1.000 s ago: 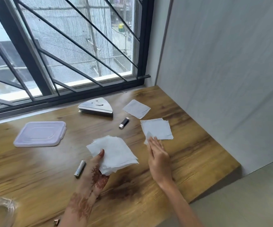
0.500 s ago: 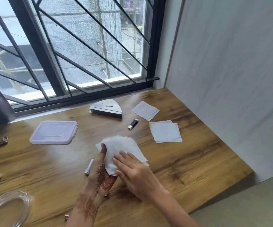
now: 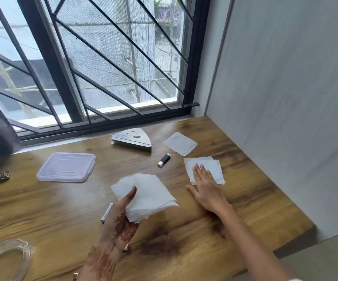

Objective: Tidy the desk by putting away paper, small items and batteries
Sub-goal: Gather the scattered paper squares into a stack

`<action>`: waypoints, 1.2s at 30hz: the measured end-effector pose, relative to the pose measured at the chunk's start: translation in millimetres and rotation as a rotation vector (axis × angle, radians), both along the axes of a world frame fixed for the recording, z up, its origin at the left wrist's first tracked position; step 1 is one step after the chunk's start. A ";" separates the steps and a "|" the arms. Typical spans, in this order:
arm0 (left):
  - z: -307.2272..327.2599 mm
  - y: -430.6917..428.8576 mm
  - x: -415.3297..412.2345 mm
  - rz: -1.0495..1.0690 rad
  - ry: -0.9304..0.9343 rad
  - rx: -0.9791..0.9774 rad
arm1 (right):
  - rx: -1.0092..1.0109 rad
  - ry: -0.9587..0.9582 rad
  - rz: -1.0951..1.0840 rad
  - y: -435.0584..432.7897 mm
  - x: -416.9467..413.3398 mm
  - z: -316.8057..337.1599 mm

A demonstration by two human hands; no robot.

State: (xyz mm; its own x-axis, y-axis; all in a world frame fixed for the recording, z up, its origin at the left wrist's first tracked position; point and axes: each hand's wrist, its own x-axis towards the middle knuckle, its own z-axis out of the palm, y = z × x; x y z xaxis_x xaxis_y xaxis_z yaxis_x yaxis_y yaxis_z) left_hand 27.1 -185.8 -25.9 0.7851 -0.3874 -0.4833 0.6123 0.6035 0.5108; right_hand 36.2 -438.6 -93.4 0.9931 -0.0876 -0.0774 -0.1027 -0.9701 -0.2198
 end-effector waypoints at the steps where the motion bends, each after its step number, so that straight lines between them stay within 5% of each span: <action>1: -1.0 0.0 0.3 -0.009 0.001 0.011 | 0.002 0.030 -0.001 -2.9 1.5 -3.3; 8: 3.2 -4.8 -3.0 0.000 -0.112 0.131 | 0.059 -0.059 -0.066 3.4 5.2 -16.4; 13: 1.3 -5.4 1.9 0.020 -0.018 0.122 | 0.045 -0.172 -0.100 -0.2 9.7 -23.1; 19: -3.5 -1.7 4.0 0.048 0.011 0.058 | 0.596 -0.484 -0.251 22.2 -2.6 -1.2; 24: -5.2 -4.0 7.0 0.030 0.037 0.020 | 0.696 -0.574 -0.024 73.9 -26.0 34.7; 29: -4.0 -1.8 4.2 -0.001 0.067 -0.012 | 0.386 -0.527 0.351 118.4 -43.8 37.6; 36: 0.9 1.3 3.7 -0.032 0.034 -0.090 | 0.028 -0.492 0.480 130.4 -46.9 28.2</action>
